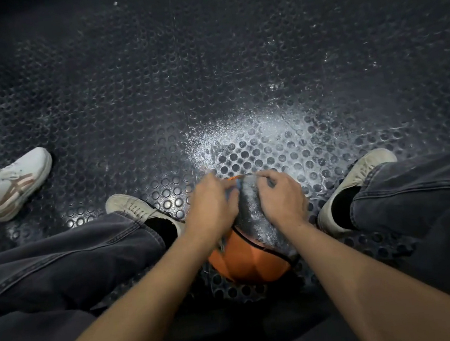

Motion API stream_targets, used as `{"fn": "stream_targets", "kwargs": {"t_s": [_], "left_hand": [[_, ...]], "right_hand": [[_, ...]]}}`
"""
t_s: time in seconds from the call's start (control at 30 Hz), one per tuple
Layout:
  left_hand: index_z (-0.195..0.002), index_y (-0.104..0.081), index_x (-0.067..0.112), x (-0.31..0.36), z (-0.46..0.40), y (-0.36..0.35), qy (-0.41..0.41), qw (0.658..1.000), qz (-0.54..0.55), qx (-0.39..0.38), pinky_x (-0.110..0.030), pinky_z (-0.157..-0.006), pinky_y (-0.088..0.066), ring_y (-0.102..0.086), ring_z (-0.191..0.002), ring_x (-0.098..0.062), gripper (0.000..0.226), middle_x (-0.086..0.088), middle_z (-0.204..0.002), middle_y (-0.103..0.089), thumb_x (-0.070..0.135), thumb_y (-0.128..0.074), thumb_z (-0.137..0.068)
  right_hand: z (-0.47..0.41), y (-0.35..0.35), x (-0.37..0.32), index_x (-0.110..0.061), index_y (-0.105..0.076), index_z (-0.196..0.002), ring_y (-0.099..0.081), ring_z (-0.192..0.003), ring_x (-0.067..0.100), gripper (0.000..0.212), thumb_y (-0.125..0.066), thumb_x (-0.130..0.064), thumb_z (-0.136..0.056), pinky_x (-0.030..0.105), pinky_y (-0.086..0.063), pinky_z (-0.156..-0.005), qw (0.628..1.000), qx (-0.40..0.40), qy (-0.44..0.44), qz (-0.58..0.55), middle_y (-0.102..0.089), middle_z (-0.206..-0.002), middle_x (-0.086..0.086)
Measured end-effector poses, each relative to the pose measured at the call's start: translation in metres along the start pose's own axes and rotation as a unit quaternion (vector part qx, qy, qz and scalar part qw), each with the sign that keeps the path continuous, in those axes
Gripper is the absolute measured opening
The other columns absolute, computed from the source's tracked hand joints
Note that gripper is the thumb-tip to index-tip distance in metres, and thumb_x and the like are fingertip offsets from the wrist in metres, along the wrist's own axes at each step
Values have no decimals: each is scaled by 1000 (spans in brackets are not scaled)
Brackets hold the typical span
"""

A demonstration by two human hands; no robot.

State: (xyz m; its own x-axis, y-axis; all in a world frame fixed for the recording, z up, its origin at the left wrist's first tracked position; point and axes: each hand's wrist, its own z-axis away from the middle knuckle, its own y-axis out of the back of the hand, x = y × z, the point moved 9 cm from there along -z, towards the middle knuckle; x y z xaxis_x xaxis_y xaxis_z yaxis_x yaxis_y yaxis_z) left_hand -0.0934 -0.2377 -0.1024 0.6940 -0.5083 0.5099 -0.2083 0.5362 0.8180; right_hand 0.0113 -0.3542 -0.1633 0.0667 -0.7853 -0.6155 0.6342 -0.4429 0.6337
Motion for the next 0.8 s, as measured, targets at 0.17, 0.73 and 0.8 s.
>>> {"fn": "stream_targets", "kwargs": {"t_s": [0.17,0.73,0.8], "left_hand": [[-108,-73,19,9,21,0,-64,998,4,21,-34,-79,-45,-48,-77,-14,21,0,-86,-52,25,-58,-94],[-100,-70,11,22,23,5,-124,990,-65,21,-36,-67,-44,-51,-74,-21,28,-1,-85,-49,25,-46,-99],[-90,-68,8,38,60,-4,-202,978,-54,-21,-36,-60,-43,-49,-67,-21,22,-2,-79,-48,21,-51,-97]], "right_hand": [[-10,-4,-1,-40,-63,-123,-59,-102,16,31,-43,-46,-100,47,-45,-103,1000,-27,7,-5,-65,-119,-10],[-15,-10,-7,-29,-58,-87,-57,-83,15,25,-43,-45,-99,46,-42,-101,999,22,-11,29,-61,-87,-10],[-16,-9,-3,-26,-59,-88,-56,-83,15,27,-43,-44,-99,47,-41,-102,1000,12,-11,26,-60,-85,-11]]}}
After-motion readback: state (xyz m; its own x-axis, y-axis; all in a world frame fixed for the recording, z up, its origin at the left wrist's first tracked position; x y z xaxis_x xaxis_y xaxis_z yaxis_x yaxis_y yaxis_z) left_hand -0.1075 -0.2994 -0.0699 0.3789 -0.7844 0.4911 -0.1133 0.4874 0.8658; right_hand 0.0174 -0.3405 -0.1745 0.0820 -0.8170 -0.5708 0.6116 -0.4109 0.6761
